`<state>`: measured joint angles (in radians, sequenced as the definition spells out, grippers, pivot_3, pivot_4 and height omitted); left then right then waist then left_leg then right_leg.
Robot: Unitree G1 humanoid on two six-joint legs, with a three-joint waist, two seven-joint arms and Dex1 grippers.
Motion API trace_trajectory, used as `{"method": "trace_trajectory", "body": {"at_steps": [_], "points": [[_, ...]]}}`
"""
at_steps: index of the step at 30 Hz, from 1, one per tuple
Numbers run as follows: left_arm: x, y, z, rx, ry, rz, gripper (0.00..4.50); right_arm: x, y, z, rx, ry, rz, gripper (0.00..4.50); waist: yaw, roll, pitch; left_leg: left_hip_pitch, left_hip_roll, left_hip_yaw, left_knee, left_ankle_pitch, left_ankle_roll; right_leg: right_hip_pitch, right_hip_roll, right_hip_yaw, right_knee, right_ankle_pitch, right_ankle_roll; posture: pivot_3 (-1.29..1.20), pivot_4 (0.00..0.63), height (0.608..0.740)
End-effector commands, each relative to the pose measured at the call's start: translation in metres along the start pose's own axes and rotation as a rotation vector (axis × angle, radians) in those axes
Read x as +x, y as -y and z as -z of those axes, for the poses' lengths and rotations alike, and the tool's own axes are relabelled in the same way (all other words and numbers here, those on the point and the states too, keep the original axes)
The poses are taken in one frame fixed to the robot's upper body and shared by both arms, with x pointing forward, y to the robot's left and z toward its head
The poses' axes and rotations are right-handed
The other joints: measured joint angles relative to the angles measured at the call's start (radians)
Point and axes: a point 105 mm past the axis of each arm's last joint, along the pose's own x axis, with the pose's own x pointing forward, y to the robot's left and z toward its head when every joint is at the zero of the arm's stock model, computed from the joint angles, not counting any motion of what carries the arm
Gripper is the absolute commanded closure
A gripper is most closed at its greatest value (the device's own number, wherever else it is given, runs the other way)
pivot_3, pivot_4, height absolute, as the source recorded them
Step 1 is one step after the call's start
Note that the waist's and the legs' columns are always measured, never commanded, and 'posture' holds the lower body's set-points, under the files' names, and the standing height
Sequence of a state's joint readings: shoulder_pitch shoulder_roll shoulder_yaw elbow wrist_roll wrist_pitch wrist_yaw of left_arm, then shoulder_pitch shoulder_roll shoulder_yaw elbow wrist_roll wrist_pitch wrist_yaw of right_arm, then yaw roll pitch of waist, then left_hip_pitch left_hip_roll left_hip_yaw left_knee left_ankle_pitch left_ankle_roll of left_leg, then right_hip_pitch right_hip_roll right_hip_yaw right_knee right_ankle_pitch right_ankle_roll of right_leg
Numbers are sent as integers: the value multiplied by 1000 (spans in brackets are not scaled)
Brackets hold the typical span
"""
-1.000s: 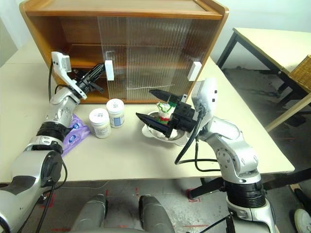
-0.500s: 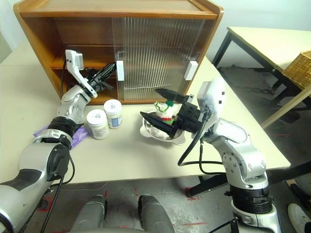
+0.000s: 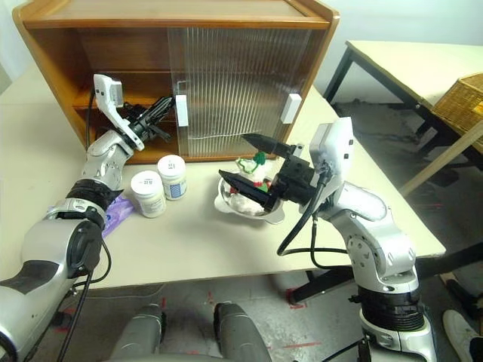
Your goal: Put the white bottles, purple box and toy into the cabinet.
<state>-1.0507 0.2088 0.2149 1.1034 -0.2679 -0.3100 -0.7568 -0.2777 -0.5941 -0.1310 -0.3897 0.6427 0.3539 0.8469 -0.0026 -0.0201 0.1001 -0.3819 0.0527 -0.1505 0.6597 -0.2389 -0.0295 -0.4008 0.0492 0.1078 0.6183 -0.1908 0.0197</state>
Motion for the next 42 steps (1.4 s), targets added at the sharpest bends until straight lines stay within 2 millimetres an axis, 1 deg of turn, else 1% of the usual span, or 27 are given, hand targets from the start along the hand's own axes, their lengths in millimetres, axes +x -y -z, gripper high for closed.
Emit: {"method": "trace_trajectory", "body": {"at_steps": [1,7,12,14,15,17,19,23,25,26,28,29,35,38,42], "points": [[-16,-19,8,6,-32,-82,4477,4,0,1,5,0,-24,0,-3,1,0,0,0,0,0,0,0,1,0,0,0,0,0,-28,87,740],[-25,-28,0,22,-9,-93,4477,8,0,3,9,7,-47,0,1,2,-1,2,0,0,0,1,1,2,0,0,0,0,0,7,83,740],[-37,-22,-11,34,0,29,4477,12,1,4,13,13,-63,0,5,3,-1,1,0,0,-1,0,1,1,0,0,0,0,0,25,85,740],[-45,-22,-17,35,-6,58,4477,12,1,4,16,14,-67,0,10,3,-1,0,0,0,-2,0,1,0,0,-1,0,0,0,30,86,740],[-53,-23,-23,27,-12,75,4477,12,0,5,19,12,-69,0,13,3,-1,-1,0,0,-2,-1,1,-1,0,-1,0,0,0,30,86,740],[-67,-28,-35,15,-16,86,4101,12,0,7,26,11,-73,0,15,3,-1,-3,0,0,-2,-1,1,-3,0,-1,0,0,0,30,86,740],[-75,-30,-45,3,-16,81,3622,13,0,8,29,11,-77,0,21,3,-1,-5,0,0,-2,-1,1,-4,1,-1,0,0,0,55,94,740],[-97,-35,-73,4,-36,88,2183,15,-1,10,39,14,-89,0,40,3,-1,-6,0,0,-1,-1,1,-6,1,-1,1,0,-1,91,99,740],[-106,-31,-85,11,-79,125,1512,17,0,12,45,16,-99,0,49,3,-1,-5,0,0,-1,-2,0,-6,1,-1,3,0,-1,91,99,740],[-110,-27,-88,11,-101,145,1077,18,0,13,47,17,-103,0,52,3,-1,-5,0,0,-1,-2,-1,-6,1,-1,4,0,-2,91,99,740],[-116,-21,-91,-2,-143,177,407,19,1,13,49,20,-109,0,60,3,-1,-3,0,0,-1,-2,-2,-7,1,-1,6,0,-2,91,99,740],[-119,-19,-92,-9,-162,190,26,20,1,13,49,22,-112,0,64,3,-1,-2,0,0,-1,-3,-5,-7,1,0,8,-1,-3,129,102,740],[-145,4,-98,-41,-362,306,26,25,2,16,53,28,-128,0,70,3,-1,-1,1,-1,-3,-7,-16,-13,1,3,15,-3,-6,149,104,740],[-152,11,-100,-61,-418,328,26,26,2,16,54,30,-130,0,76,3,-1,-1,1,-1,-6,-9,-24,-17,3,7,16,-3,-7,156,106,740],[-163,19,-96,-85,-514,343,26,26,2,17,54,31,-132,0,82,3,-1,-2,1,1,-8,-8,-26,-22,4,14,16,-3,-8,159,105,740]]}}
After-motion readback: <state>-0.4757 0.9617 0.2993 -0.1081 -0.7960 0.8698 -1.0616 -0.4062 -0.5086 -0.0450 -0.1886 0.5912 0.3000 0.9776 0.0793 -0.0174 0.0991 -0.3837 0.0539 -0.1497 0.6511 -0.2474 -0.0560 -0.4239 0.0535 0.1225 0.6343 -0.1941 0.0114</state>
